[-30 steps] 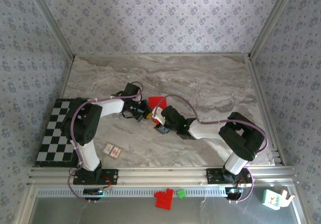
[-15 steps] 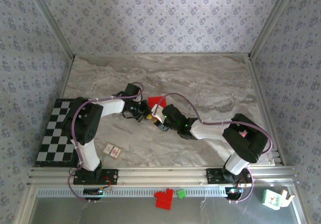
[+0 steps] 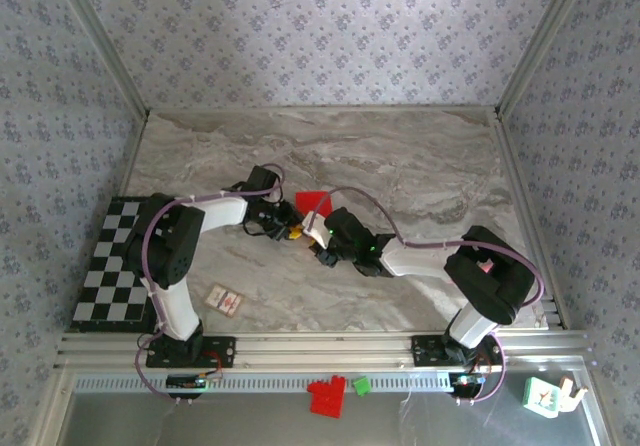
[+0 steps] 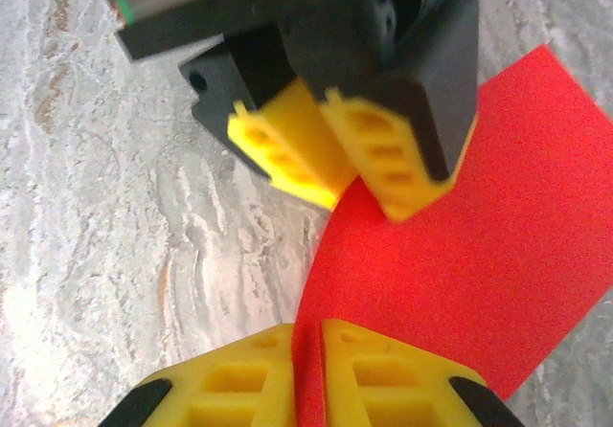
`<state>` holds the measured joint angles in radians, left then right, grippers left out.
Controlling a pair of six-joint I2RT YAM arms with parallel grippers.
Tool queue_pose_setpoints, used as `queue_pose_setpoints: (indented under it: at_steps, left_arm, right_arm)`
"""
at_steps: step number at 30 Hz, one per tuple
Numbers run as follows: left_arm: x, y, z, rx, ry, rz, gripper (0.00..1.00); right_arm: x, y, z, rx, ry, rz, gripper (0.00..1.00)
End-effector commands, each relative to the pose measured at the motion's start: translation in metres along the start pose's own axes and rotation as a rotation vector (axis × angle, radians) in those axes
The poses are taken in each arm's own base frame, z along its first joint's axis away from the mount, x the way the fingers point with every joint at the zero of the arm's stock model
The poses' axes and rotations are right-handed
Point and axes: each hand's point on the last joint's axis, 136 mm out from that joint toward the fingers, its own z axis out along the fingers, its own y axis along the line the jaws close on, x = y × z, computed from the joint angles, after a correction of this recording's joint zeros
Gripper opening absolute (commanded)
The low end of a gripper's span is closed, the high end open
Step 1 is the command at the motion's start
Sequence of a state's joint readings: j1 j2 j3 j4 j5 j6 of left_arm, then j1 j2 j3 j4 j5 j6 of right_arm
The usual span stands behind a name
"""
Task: Fold a paper plane with a square sheet of paper (pick it up from the middle)
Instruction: Third fold the triangle at the center of the table.
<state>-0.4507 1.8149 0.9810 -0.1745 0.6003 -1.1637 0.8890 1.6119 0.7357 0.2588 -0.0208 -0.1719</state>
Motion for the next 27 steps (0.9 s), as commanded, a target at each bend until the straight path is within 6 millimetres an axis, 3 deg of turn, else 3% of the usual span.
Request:
queue_pose_setpoints:
  at_steps: [1, 5, 8, 17, 27]
  left_arm:
    - [-0.016, -0.010, -0.031, 0.036, -0.080, 0.019, 0.32]
    - [-0.021, -0.030, -0.054, 0.131, -0.123, 0.071, 0.40]
    - [-0.020, -0.041, -0.059, 0.159, -0.136, 0.115, 0.41]
    - [-0.009, -0.054, -0.036, 0.115, -0.094, 0.218, 0.38]
    - [-0.012, -0.030, -0.001, -0.082, -0.043, 0.252, 0.30]
  right_arm:
    - [-0.007, 0.005, -0.010, -0.078, -0.019, 0.078, 0.12]
    - [-0.005, 0.012, -0.013, -0.152, -0.025, 0.142, 0.11]
    - [-0.004, 0.018, -0.014, -0.202, -0.029, 0.185, 0.11]
    - [0.003, 0.041, -0.013, -0.326, -0.010, 0.271, 0.11]
    - [0.011, 0.068, -0.011, -0.431, 0.048, 0.276, 0.11]
